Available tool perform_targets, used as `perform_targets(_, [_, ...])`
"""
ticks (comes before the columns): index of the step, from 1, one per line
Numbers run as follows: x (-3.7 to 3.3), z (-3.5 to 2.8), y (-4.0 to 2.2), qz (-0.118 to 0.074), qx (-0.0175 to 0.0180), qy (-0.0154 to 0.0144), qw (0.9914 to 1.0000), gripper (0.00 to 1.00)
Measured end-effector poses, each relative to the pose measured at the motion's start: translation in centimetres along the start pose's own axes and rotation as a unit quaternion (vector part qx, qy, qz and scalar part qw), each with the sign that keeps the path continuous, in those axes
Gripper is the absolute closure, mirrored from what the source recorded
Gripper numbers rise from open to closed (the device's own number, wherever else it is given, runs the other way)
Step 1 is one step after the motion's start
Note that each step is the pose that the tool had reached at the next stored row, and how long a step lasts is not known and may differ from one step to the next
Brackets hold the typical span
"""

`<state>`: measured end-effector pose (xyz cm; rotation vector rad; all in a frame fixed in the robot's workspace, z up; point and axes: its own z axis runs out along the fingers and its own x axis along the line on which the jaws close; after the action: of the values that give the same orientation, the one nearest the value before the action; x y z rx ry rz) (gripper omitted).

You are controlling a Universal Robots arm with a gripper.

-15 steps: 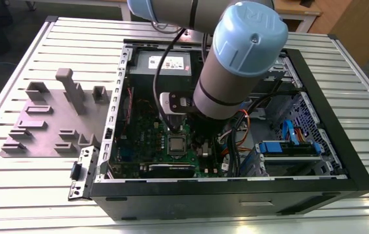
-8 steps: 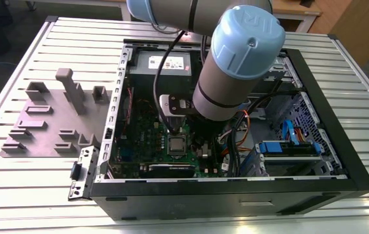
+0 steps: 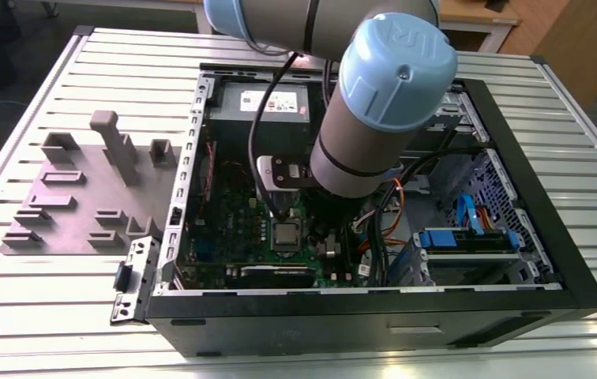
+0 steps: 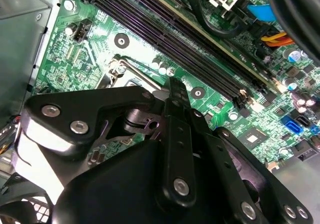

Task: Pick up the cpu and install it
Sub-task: 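Install the first cpu locking lever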

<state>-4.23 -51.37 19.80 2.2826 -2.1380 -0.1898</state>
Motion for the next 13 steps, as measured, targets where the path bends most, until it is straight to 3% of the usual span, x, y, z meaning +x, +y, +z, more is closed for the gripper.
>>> perform_targets(13, [0.06, 0.65, -0.06, -0.005, 0.0000, 0.0007, 0.99999, 0.89])
